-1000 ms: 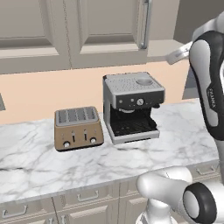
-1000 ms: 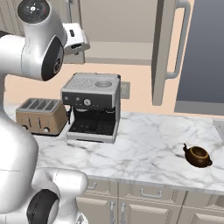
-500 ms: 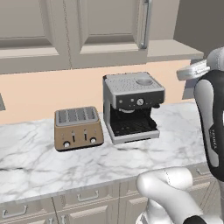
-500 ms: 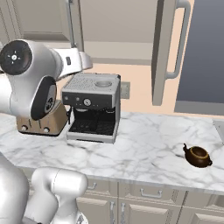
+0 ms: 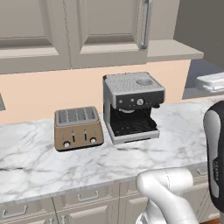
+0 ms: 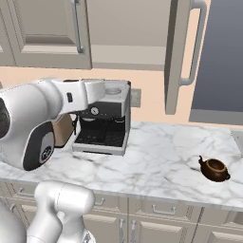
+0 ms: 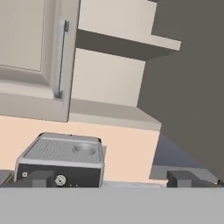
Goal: Open the cabinet. Pick the soap dispenser and place it next to the sink. Then close the cabinet.
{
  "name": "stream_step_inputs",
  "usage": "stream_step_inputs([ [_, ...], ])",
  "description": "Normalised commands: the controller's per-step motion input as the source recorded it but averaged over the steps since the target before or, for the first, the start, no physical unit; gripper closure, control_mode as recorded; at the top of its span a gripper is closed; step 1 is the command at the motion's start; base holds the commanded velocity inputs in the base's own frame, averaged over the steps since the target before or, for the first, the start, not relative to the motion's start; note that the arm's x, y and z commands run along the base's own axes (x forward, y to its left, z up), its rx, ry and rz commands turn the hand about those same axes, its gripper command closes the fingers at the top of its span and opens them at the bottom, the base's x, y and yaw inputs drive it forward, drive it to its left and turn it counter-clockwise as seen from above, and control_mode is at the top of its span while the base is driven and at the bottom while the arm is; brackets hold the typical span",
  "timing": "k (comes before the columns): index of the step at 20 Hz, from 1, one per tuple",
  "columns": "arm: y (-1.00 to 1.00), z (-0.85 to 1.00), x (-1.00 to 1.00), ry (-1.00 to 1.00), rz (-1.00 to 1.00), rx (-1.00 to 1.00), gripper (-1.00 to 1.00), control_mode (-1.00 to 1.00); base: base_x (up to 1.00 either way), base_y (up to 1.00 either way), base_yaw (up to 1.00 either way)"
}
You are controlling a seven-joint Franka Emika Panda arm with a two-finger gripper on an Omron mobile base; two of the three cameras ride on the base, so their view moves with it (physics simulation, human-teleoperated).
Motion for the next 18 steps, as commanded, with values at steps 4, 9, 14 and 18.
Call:
stream_step_inputs([
  [4,-0.27,0.48,-0.66,0.00,-0.10,0.00,-1.00,-1.00,0.00,0.00,0.00],
  [9,-0.37,0.21,-0.65,0.00,-0.07,0.00,-1.00,-1.00,0.00,0.00,0.00],
  [14,-0.27,0.02,-0.94,0.00,-0.01,0.00,-1.00,-1.00,0.00,0.00,0.00],
  [18,0.00,0.00,-0.56,0.00,0.00,0.00,-1.00,-1.00,0.00,0.00,0.00],
])
